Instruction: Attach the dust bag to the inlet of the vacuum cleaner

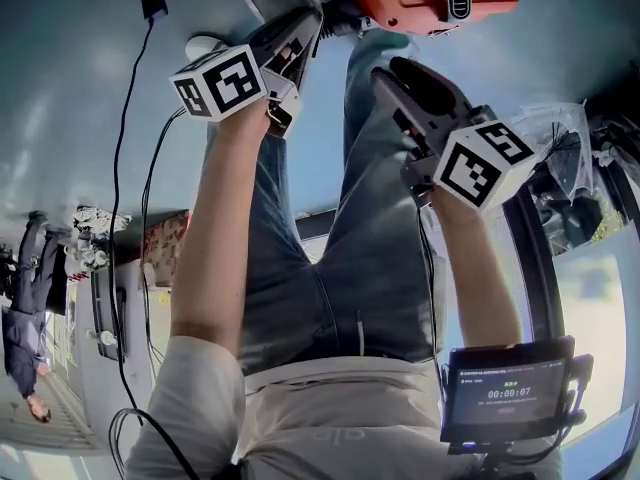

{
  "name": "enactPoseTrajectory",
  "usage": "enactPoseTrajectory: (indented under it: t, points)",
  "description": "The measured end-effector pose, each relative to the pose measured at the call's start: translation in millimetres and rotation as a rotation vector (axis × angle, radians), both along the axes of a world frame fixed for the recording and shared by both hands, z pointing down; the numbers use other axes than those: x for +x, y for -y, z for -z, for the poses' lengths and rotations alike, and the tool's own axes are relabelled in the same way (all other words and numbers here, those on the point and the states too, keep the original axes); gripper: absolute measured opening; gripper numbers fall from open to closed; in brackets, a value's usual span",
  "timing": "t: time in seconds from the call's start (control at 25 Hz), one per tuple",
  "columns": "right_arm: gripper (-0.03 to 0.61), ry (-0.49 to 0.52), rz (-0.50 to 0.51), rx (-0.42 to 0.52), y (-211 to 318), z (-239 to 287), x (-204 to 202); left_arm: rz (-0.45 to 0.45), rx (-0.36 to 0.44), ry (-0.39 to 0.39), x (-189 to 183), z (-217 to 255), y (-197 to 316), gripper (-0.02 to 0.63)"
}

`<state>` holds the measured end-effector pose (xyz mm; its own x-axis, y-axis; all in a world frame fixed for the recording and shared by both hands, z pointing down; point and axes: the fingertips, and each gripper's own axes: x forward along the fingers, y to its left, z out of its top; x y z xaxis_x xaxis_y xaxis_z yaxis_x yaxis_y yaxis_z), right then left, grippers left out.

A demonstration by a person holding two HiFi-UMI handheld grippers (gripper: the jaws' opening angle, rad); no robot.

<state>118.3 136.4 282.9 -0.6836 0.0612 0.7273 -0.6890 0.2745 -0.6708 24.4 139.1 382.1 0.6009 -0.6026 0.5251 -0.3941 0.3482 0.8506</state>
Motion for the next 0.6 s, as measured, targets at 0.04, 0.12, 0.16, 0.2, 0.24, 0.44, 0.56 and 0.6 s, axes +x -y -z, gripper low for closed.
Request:
enactPoseTrajectory:
  t: [0.04, 0.12, 0.16, 0.2, 0.24, 0.44, 0.56, 0.6]
  points:
    - [0.158, -0.012, -0.043, -0.064, -24.6, -18.5, -2.5, 0.005, 0.000, -0.017, -0.2, -1.2, -1.4, 0.072]
    - [0.076, -0.041, -0.140, -0.123, -50.0, -52.0, -9.5, 0.029, 0.011, -0.057, -1.3, -1.3, -1.2, 0.072]
    - [0.063, -0.038, -0.189, -0.127, -52.5, -62.5, -15.3, 0.043, 0.022, -0.078, -1.7, -0.1, 0.2, 0.072]
    - [0.063, -0.019, -0.234, -0.128, -51.3, -68.6, -22.5, 0.050, 0.029, -0.094, -2.1, 0.7, 1.1, 0.072]
    - [0.063, 0.014, -0.272, -0.131, -48.6, -71.2, -30.8, 0.052, 0.035, -0.104, -2.3, 0.8, 1.5, 0.072]
    - [0.063, 0.059, -0.232, -0.130, -50.8, -76.2, -57.8, 0.042, 0.051, -0.132, -2.5, 1.1, 1.7, 0.072]
    - [0.062, 0.022, -0.207, -0.111, -51.4, -78.8, -59.7, 0.047, 0.059, -0.139, -3.7, 1.1, 1.3, 0.072]
    - [0.043, 0.016, -0.209, -0.103, -50.7, -77.4, -60.6, 0.049, 0.061, -0.146, -4.6, 1.2, 0.9, 0.072]
